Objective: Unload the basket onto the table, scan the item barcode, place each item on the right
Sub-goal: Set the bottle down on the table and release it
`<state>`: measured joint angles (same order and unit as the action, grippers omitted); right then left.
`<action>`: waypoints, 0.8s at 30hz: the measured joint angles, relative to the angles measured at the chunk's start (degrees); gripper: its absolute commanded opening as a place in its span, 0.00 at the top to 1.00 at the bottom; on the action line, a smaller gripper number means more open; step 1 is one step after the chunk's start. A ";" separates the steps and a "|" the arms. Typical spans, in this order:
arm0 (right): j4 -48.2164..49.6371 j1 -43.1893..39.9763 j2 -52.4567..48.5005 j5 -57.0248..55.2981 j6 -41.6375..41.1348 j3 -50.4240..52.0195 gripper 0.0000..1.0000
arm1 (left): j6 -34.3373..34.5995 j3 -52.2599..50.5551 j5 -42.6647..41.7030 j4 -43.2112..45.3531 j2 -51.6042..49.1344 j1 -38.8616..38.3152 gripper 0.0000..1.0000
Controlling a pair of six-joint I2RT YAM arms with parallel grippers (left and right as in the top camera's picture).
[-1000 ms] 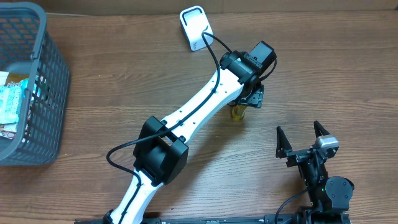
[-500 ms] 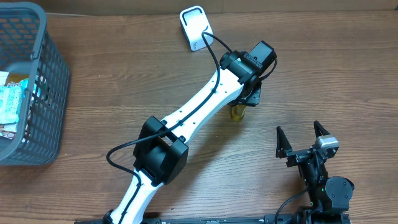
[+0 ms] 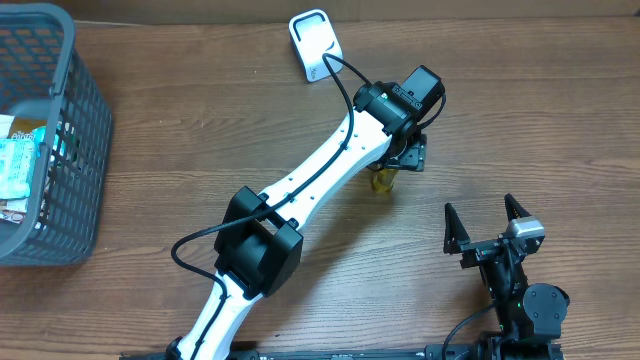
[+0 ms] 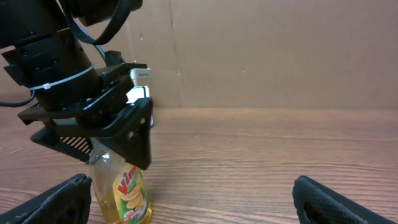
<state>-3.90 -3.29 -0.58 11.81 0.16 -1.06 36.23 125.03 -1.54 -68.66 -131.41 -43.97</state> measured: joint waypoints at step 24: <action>0.00 0.00 0.00 0.02 0.00 0.00 0.00 | -14.03 37.13 13.11 -19.39 3.39 25.38 0.00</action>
<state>-3.90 -3.29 -0.58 11.84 0.16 -1.06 22.20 162.17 11.57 -88.05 -128.03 -18.59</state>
